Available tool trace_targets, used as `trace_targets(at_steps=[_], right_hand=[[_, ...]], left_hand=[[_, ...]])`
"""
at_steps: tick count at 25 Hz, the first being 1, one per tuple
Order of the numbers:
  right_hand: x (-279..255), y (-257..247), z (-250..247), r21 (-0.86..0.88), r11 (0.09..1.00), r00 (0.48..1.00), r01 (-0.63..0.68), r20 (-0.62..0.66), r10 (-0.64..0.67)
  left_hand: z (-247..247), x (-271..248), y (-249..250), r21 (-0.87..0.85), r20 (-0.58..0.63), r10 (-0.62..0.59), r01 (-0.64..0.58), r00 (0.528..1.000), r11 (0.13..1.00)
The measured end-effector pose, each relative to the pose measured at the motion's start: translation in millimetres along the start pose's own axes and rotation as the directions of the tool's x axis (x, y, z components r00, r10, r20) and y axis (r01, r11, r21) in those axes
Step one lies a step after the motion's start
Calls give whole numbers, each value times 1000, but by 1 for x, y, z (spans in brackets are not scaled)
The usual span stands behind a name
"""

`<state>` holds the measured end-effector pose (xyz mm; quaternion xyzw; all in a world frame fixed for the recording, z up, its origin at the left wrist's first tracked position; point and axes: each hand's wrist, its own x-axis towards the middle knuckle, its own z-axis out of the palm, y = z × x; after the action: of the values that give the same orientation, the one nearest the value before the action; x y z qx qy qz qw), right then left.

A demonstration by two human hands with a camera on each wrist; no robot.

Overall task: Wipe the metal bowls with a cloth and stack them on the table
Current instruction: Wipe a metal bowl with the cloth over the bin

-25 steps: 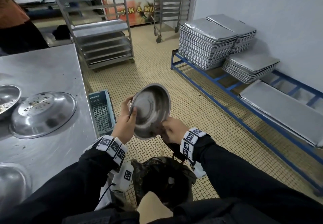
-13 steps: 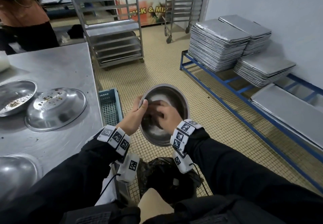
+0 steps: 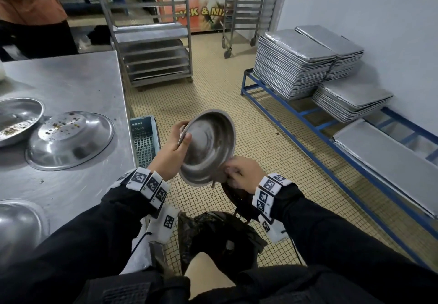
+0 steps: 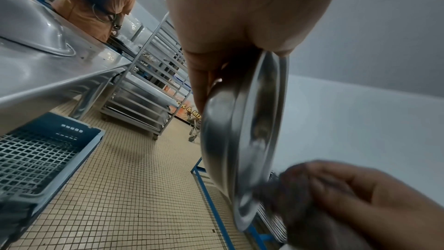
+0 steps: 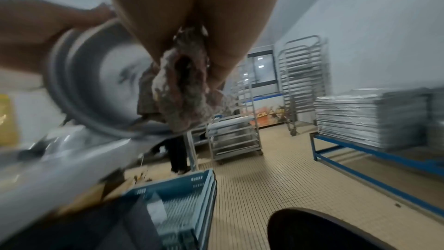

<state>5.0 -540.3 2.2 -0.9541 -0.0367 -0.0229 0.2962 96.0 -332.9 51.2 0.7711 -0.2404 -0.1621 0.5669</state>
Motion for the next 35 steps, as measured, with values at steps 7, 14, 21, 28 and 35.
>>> trace_targets(at_steps=[7,14,21,28,35], right_hand=[[37,-23,-16,133,991,909,-26,-408,79],[20,-35,19,-68,990,992,122,25,-121],[-6,-42,14,187,970,981,-156,-83,173],[-18,-99,26,369,926,950,85,-311,37],[-9,-56,26,-269,951,971,155,-136,-197]], left_hand=[[-3,-7,1,-59,-20,20,-21,1000,998],[-8,-17,5,-142,-124,14,-32,992,989],[-9,-25,-3,-132,-257,24,-60,966,989],[6,-35,23,-245,-302,-41,-36,953,969],[1,-32,30,-270,-300,-21,-64,954,961]])
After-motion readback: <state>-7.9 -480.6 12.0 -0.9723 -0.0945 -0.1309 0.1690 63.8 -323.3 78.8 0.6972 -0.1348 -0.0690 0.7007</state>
